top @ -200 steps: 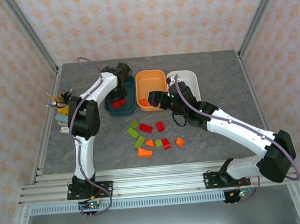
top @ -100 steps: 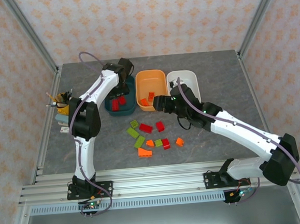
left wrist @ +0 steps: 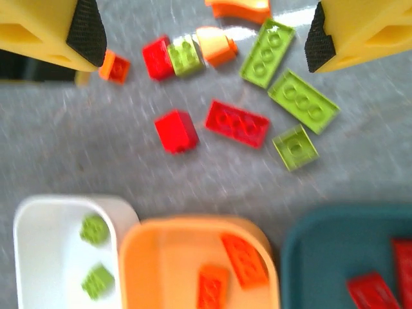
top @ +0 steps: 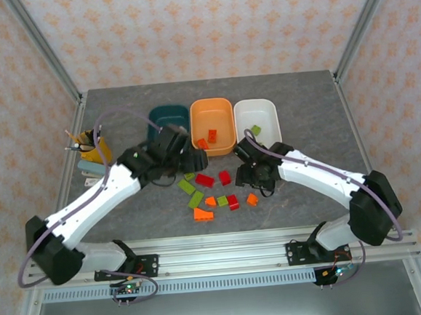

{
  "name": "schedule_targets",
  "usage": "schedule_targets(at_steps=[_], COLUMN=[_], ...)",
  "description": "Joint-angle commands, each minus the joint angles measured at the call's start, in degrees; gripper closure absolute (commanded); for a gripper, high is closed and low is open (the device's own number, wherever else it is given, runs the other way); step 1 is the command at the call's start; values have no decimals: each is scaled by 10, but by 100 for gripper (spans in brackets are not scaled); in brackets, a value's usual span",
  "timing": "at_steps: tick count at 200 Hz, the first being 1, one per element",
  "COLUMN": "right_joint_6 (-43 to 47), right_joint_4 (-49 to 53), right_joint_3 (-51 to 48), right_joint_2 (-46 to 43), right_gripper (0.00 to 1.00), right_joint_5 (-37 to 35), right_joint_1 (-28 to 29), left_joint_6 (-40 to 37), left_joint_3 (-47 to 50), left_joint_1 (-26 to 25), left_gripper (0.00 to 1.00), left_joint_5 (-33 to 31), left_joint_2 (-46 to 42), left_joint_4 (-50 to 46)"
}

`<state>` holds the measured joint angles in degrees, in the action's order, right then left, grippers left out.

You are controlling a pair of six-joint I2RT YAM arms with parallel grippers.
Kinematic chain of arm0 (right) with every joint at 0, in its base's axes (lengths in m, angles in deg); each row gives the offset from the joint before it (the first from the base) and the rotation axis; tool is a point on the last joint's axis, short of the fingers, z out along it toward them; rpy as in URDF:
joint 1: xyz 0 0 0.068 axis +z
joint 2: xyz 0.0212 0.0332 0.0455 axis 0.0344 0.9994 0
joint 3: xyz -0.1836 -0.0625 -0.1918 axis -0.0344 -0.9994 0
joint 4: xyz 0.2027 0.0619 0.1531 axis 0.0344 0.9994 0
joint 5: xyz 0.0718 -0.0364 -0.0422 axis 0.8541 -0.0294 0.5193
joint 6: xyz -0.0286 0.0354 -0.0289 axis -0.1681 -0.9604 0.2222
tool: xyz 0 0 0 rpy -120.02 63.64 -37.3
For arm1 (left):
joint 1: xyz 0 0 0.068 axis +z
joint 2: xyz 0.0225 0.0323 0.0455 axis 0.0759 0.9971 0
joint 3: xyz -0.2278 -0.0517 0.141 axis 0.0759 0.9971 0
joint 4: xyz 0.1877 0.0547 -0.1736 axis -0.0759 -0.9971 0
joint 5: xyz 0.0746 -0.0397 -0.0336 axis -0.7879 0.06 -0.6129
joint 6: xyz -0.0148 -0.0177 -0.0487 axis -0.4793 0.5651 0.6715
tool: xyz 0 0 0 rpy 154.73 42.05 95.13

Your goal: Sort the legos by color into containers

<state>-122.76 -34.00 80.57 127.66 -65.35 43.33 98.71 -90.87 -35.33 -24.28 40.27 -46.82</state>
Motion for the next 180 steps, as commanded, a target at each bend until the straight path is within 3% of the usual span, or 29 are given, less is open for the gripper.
schedule_targets(at_steps=[1, 42, 86, 145, 180], right_joint_6=[-71, -132, -157, -164, -99], right_joint_4=[-5, -58, -104, -121, -53], right_joint_3=[-31, -76, -93, -105, -25], right_joint_2=[17, 44, 72, 88, 51], right_gripper=[29, 34, 39, 66, 71], right_joint_5=[55, 77, 78, 55, -15], right_joint_1=[-15, -15, -15, -15, -4], left_joint_6=[21, 40, 40, 41, 62], left_joint_3=[74, 141, 138, 139, 112], left_joint_1=[-24, -49, -50, -52, -52], left_gripper=[15, 14, 14, 14, 15], left_joint_5=[37, 46, 45, 43, -23], left_joint_2=[-61, -130, -127, -127, -140], left_joint_4=[78, 78, 79, 81, 46])
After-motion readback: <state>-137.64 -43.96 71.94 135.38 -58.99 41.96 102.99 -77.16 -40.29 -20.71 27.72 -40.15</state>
